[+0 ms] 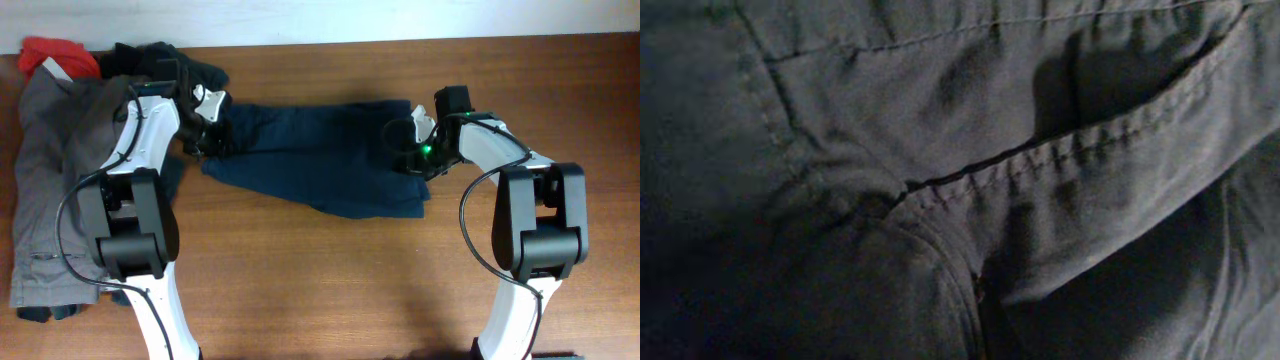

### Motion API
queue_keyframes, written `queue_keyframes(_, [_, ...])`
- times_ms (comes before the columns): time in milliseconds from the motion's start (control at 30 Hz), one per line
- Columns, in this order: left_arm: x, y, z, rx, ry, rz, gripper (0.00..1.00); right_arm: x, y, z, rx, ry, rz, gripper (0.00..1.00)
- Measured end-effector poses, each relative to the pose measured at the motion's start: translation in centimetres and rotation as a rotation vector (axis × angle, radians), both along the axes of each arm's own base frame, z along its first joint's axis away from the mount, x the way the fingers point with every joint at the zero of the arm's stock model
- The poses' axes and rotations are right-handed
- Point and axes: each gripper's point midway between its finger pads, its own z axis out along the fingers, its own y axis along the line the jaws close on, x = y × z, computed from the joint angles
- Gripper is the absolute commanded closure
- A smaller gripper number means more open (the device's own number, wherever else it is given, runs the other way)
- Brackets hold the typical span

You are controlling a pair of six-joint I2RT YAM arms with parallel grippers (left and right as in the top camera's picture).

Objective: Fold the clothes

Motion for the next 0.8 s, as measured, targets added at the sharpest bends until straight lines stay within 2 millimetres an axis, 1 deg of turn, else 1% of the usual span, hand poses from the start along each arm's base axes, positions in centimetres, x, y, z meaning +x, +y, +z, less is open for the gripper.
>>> queue_keyframes(133, [-0.1, 0.1, -0.1, 0.018, 0.003, -0.001, 0.99, 1.2, 0.0, 0.9, -0.002, -0.045, 0.015, 0.95])
queue_keyframes(233, [-0.1, 0.2, -0.2, 0.022, 0.004, -0.001, 0.99, 1.7, -0.1, 1.2, -0.012, -0.066, 0.020, 0.96])
queue_keyframes(633, [0.1, 0.3, -0.1, 0.033, -0.004, 0.000, 0.99, 1.1, -1.6, 0.4, -0.109, -0.037, 0.003, 0.96])
queue_keyframes(733, [0.4, 0.4, 0.5, 0.036, -0.026, 0.001, 0.99, 1.1, -1.9, 0.1, -0.123, -0.032, 0.001, 0.96])
queue_keyframes(800, [0.7, 0.4, 1.2, 0.037, -0.050, 0.001, 0.99, 1.0, -1.9, -0.4, -0.123, -0.020, 0.001, 0.96])
